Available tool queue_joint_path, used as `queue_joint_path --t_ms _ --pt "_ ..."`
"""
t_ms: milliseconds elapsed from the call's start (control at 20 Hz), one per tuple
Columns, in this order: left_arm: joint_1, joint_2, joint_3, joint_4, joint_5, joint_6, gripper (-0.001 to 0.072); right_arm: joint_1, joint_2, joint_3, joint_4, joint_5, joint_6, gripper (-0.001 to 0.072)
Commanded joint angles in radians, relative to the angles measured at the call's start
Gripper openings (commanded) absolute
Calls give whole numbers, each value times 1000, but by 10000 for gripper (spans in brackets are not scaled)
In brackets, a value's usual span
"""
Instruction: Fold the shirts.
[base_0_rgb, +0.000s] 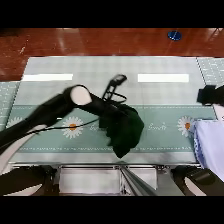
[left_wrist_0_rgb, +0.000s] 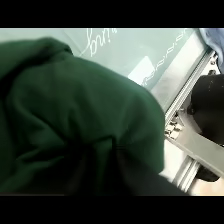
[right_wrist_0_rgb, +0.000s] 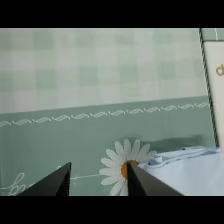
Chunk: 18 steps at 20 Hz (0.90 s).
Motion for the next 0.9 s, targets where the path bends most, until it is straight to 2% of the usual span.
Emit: queue_joint_path --t_ms 0,100,200,300,400,450,550,650,750,850 --pt "-35 -119 0 -95 39 -10 509 -1 -3 -158 0 -87 95 408" --pt "10 -115 27 -95 -49 -1 509 -5 -32 -159 8 -102 90 408" --pt "105 -82 84 -94 -202 25 508 -94 -52 -127 23 -86 17 409" --pt "229 -3 97 -85 -308 56 507 -296 -42 -99 68 -71 -91 409" --pt "363 93 68 -9 -348 58 507 -541 -27 -104 157 -67 -193 409" --pt "424 135 35 29 -341 57 507 -673 -18 -124 248 -85 -241 409" --pt "547 189 -82 52 -289 32 507 -825 7 -226 489 -175 -267 409" --pt "643 185 -237 33 -220 -99 507 -844 10 -365 812 -254 -399 409" --pt "680 158 -362 -79 -154 -104 507 -843 10 -486 1043 -290 -515 409" --pt "668 117 -420 -174 -83 -39 507 -843 10 -549 1085 -285 -562 409"
